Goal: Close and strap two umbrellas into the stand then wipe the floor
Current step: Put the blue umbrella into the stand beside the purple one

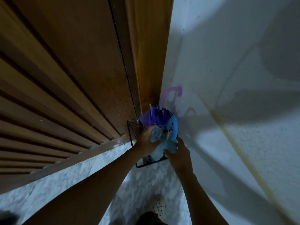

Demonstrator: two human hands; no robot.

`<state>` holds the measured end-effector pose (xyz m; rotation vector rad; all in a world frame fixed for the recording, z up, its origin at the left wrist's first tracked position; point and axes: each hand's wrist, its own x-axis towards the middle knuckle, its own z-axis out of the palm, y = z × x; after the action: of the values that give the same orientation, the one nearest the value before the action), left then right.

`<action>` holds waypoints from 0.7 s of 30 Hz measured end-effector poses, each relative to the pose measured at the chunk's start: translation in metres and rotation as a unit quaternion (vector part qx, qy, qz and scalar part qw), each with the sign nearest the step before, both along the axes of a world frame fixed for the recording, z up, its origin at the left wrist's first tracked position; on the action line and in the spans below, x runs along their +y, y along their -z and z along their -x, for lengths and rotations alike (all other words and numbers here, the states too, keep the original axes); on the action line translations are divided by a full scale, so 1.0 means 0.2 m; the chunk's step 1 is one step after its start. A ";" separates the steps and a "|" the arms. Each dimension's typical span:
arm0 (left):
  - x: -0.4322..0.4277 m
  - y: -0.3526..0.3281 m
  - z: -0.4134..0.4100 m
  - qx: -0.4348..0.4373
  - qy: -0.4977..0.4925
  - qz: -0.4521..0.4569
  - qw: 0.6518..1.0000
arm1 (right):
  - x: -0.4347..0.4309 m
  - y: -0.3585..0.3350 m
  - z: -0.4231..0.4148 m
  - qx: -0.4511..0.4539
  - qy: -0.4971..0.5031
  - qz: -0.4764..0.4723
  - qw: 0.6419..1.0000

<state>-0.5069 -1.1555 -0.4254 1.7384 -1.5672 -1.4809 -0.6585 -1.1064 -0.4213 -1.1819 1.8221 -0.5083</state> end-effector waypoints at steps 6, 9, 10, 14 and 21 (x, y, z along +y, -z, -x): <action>-0.01 -0.07 0.04 0.012 -0.051 -0.086 0.995 | 0.00 -0.13 -0.05 0.074 0.048 -0.013 0.996; 0.02 -0.17 0.01 0.033 -0.045 -0.101 0.993 | 0.01 -0.23 -0.07 0.035 0.038 0.005 0.999; 0.03 -0.21 -0.01 0.016 -0.039 -0.093 0.995 | 0.01 -0.27 -0.07 0.029 0.040 0.012 0.999; 0.11 -0.43 -0.13 0.025 -0.025 -0.112 0.993 | 0.05 -0.51 -0.11 0.024 0.032 0.010 0.999; 0.36 -1.03 -0.49 0.014 -0.048 -0.038 0.998 | 0.24 -1.01 -0.30 0.055 0.010 0.046 0.997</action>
<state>-0.4096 -1.0825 -0.2189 1.8008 -1.4100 -1.5282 -0.5990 -1.0592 -0.2183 -1.2765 1.9234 -0.5524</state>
